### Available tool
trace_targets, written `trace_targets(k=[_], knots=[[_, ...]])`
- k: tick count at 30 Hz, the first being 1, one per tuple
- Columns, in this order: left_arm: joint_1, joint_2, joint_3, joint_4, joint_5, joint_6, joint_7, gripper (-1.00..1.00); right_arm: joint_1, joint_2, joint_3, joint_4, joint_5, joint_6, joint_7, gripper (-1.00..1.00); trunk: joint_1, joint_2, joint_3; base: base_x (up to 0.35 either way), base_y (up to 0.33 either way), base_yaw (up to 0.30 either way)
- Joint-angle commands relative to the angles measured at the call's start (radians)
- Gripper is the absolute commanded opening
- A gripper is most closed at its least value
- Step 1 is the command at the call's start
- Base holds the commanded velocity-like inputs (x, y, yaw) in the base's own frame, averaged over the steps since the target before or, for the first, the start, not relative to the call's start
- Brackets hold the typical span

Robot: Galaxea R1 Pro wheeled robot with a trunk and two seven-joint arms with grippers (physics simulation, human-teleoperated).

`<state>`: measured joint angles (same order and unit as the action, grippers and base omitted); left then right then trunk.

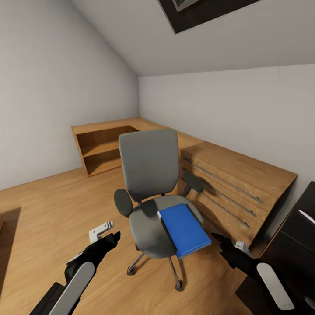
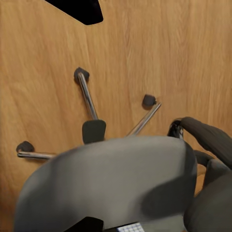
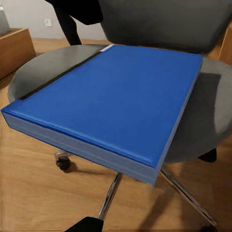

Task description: In the bedroom, organize the workspace by keeping the computer under the desk, ensuring the monitor is on the desk, placing the keyboard on the desk next to the monitor, placing the mouse on the desk next to the keyboard, moving the folder from the swivel chair onto the desk next to the mouse, stacking the notebook on top of the folder with the pen on top of the notebook, and positioning the swivel chair next to the desk.

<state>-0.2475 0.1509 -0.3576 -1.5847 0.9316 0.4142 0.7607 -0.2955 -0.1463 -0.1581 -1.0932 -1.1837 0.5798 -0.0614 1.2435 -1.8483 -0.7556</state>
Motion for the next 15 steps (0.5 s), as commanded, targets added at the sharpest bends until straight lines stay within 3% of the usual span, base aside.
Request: trace_targets(k=[1, 12, 15], knots=[[-0.001, 0.006, -0.002, -0.001, 0.006, 0.002, 0.008, 1.00, -0.001, 0.000, -0.001, 0.002, -0.008, 0.003, -0.011, 1.00, 0.004, -0.008, -0.004, 0.000, 0.000, 0.000], [-0.001, 0.009, -0.001, -0.001, 0.006, 0.002, 0.008, 1.00, -0.001, -0.002, 0.006, 0.045, -0.008, -0.048, 0.001, 1.00, 0.046, -0.085, -0.039, 0.000, 0.000, 0.000], [-0.001, 0.009, -0.001, -0.001, 0.006, 0.002, 0.008, 1.00, -0.001, -0.005, 0.005, 0.046, -0.004, -0.048, 0.083, 1.00, 0.058, -0.106, -0.048, 0.000, 0.000, 0.000]])
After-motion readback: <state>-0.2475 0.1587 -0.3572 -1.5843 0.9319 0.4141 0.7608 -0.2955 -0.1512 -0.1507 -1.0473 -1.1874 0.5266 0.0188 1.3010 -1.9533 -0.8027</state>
